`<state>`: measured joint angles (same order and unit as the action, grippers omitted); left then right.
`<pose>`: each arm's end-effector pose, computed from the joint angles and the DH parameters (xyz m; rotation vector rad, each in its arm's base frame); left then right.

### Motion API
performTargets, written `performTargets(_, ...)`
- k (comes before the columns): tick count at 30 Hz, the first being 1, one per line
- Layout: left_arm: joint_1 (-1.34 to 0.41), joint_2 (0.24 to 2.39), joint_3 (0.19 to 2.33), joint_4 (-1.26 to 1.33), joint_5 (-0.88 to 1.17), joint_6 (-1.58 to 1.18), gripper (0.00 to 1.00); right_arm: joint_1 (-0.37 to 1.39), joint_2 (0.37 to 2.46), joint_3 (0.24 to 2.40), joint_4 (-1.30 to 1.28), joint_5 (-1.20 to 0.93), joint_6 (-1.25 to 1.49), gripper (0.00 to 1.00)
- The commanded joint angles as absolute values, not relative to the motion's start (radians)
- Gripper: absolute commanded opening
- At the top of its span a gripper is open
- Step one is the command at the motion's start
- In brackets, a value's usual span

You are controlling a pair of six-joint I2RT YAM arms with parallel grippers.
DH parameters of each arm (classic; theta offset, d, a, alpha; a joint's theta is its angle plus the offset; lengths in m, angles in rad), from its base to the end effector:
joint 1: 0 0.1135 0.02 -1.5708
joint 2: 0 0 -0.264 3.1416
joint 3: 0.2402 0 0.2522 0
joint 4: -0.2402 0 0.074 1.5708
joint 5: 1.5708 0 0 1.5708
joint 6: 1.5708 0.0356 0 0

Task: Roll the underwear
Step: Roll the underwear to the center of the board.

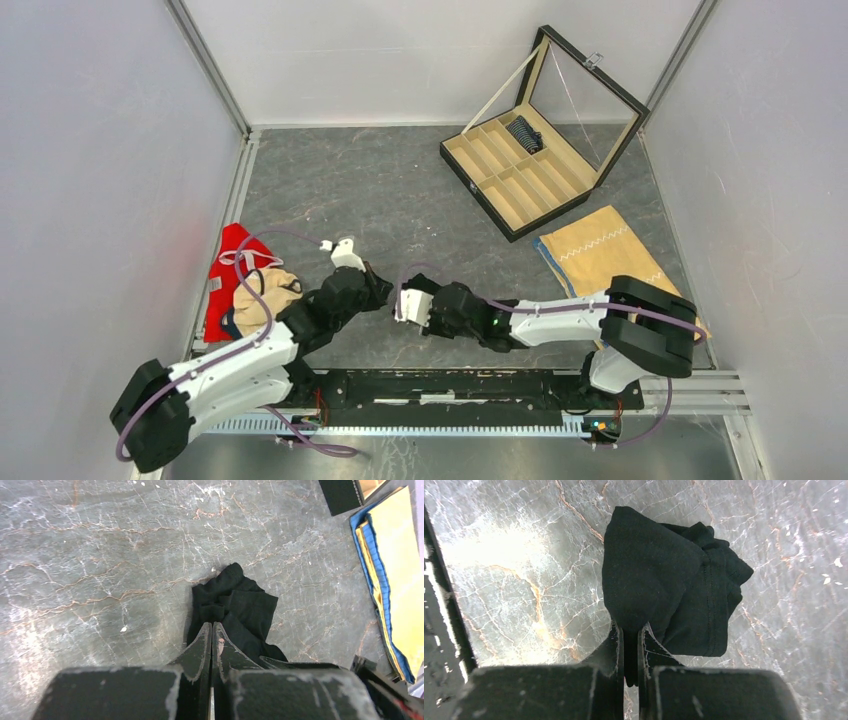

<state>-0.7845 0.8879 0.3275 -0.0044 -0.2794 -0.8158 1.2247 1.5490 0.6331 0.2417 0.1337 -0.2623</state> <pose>0.1373 -0.1232 0.1810 -0.2022 2.1717 -0.6454 0.1050 0.2772 0.1515 -1.4780 1.7151 0.3694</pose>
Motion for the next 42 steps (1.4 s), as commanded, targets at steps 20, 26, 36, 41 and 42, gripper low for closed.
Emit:
performTargets(20, -0.782, 0.722, 0.296, 0.097, 0.077, -0.636, 0.02, 0.831, 1.592, 0.614, 0.401, -0.686, 0.341, 0.00)
performTargets(26, -0.783, 0.758, 0.301, 0.110, 0.100, -0.616, 0.02, 0.786, 1.643, 0.589, 0.462, -0.693, 0.471, 0.00)
performTargets(36, -0.788, 0.885, 0.319, 0.205, 0.089, -0.614, 0.02, 0.720, 1.692, 0.566, 0.510, -0.689, 0.578, 0.00)
performTargets(41, -0.788, 0.965, 0.323, 0.275, 0.076, -0.621, 0.02, 0.702, 1.718, 0.568, 0.512, -0.698, 0.580, 0.00)
performTargets(42, -0.788, 0.981, 0.324, 0.290, 0.071, -0.625, 0.02, 0.700, 1.722, 0.568, 0.512, -0.699, 0.579, 0.00)
